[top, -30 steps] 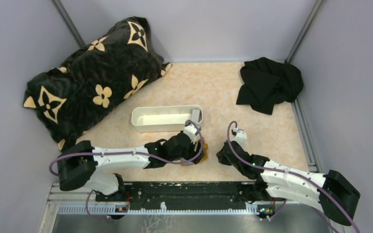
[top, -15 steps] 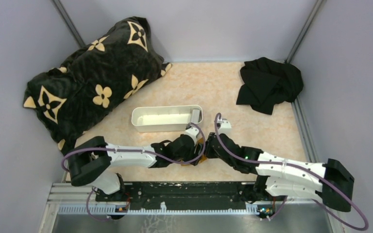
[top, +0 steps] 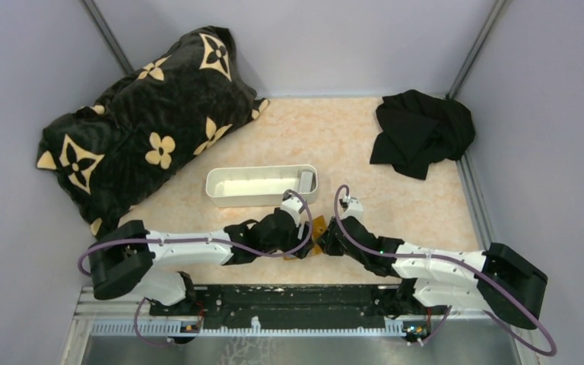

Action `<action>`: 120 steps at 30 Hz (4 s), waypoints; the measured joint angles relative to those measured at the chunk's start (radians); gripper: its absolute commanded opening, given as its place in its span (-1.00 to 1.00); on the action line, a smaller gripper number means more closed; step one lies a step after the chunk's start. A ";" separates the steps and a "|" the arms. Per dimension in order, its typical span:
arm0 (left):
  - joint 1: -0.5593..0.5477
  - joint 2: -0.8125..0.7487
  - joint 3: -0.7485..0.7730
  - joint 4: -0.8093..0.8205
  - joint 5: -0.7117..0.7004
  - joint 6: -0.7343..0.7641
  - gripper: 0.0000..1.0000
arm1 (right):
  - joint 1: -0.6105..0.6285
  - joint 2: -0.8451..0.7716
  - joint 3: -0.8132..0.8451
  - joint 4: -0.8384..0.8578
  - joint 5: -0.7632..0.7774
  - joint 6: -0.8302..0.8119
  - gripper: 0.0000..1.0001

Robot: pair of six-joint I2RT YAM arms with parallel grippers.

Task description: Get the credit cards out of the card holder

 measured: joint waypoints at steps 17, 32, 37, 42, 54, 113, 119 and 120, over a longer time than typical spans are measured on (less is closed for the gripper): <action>0.224 -0.201 -0.268 0.115 0.264 -0.204 0.58 | -0.077 -0.001 -0.096 0.095 -0.072 0.026 -0.20; 0.224 -0.194 -0.303 0.285 0.418 -0.380 0.53 | -0.077 0.053 -0.112 0.177 -0.105 0.045 -0.20; 0.224 -0.197 -0.303 0.287 0.418 -0.386 0.54 | -0.077 0.053 -0.125 0.200 -0.109 0.051 -0.21; 0.223 -0.125 -0.303 0.314 0.414 -0.384 0.54 | -0.077 0.048 -0.131 0.206 -0.113 0.052 -0.21; 0.224 -0.015 -0.238 0.358 0.407 -0.357 0.54 | -0.078 0.005 -0.163 0.204 -0.119 0.071 -0.21; 0.224 -0.003 -0.200 0.289 0.419 -0.345 0.53 | -0.080 -0.009 -0.203 0.257 -0.119 0.121 -0.22; 0.224 0.016 -0.183 0.301 0.445 -0.345 0.53 | -0.080 -0.009 -0.208 0.267 -0.119 0.123 -0.22; 0.224 0.025 -0.179 0.311 0.452 -0.346 0.53 | -0.080 -0.009 -0.208 0.267 -0.119 0.123 -0.22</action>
